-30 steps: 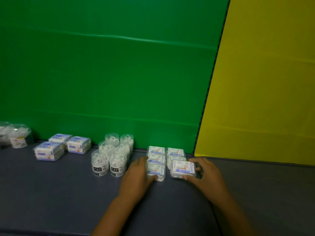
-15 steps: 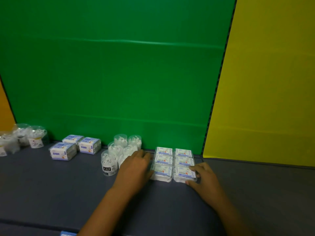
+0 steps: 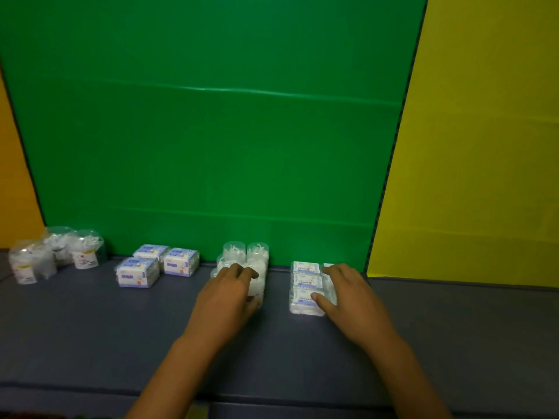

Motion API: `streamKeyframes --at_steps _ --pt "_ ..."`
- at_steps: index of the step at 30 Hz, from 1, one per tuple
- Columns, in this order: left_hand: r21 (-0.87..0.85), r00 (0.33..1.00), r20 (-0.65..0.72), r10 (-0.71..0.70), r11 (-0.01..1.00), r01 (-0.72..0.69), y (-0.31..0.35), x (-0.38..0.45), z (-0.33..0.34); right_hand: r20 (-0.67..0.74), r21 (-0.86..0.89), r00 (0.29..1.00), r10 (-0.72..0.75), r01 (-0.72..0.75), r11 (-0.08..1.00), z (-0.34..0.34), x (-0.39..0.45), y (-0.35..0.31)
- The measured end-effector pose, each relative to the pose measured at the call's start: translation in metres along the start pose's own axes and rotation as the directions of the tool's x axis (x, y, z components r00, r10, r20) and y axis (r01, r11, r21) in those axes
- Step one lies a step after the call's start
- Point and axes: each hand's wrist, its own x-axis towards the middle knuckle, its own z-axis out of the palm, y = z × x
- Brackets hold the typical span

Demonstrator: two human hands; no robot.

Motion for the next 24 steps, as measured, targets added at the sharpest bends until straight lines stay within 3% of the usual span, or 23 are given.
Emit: streamKeyframes --at_steps 6,13,24 --pt "0.014 0.998 -0.003 -0.061 0.998 0.061 -0.071 -0.053 -0.044 0.087 -0.061 0.994 -0.068 0.073 0.995 0.008 -0.006 -0.095" --pt "0.075 0.978 0.015 -0.207 0.976 0.206 -0.178 -0.127 -0.106 0.14 0.039 0.97 -0.2 0.196 0.98 0.029 -0.011 -0.229" --pt "0.14 0.91 -0.095 -0.404 0.899 0.414 -0.307 -0.26 -0.192 0.17 0.213 0.892 -0.419 0.382 0.899 0.077 -0.02 -0.421"
